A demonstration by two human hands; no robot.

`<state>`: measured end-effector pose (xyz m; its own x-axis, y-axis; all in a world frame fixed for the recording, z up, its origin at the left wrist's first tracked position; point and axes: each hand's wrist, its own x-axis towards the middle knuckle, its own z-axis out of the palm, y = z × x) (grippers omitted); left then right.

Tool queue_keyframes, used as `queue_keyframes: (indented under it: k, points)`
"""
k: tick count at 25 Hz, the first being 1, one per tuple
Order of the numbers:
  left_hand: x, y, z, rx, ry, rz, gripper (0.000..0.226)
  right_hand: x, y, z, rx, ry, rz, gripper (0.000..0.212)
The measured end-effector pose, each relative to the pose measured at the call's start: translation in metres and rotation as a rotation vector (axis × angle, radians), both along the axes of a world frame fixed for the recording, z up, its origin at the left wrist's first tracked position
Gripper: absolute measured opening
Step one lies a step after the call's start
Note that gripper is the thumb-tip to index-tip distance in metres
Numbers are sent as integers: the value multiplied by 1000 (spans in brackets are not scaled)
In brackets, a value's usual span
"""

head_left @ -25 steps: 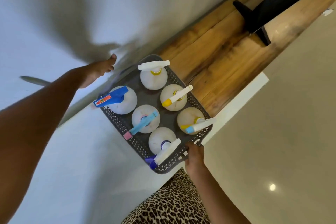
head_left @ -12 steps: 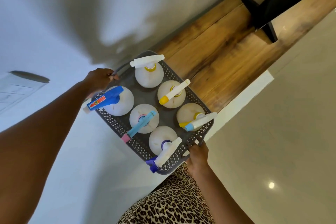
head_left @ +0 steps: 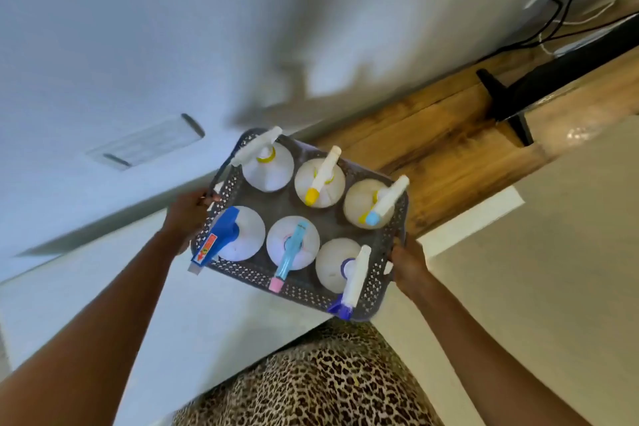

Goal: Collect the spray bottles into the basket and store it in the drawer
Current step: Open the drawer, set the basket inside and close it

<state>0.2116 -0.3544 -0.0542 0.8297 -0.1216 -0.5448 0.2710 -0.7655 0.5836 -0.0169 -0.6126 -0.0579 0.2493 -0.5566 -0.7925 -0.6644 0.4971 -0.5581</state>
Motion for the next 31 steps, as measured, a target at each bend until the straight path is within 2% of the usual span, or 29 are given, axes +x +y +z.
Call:
queue_keyframes:
  k: [2,5,7,11,18,24,31]
  points:
    - [-32,41,18,26,8,66,22,8,8,12,-22,-2,136,30]
    - [-81,99,32,51,7,144,21,14,35,21,-83,-9,241,21]
    - [-112,135,44,44,-18,194,21,16,60,29,-133,-18,320,24]
    - [-159,218,58,75,-70,262,20,17,132,41,-168,-55,441,24]
    - [-242,349,58,140,-40,369,23,-14,261,38,-135,-96,593,33]
    - [-276,394,34,97,37,469,22,-31,308,17,-159,-45,647,33]
    - [-251,401,-19,33,50,516,21,-13,312,-30,-182,-71,631,33]
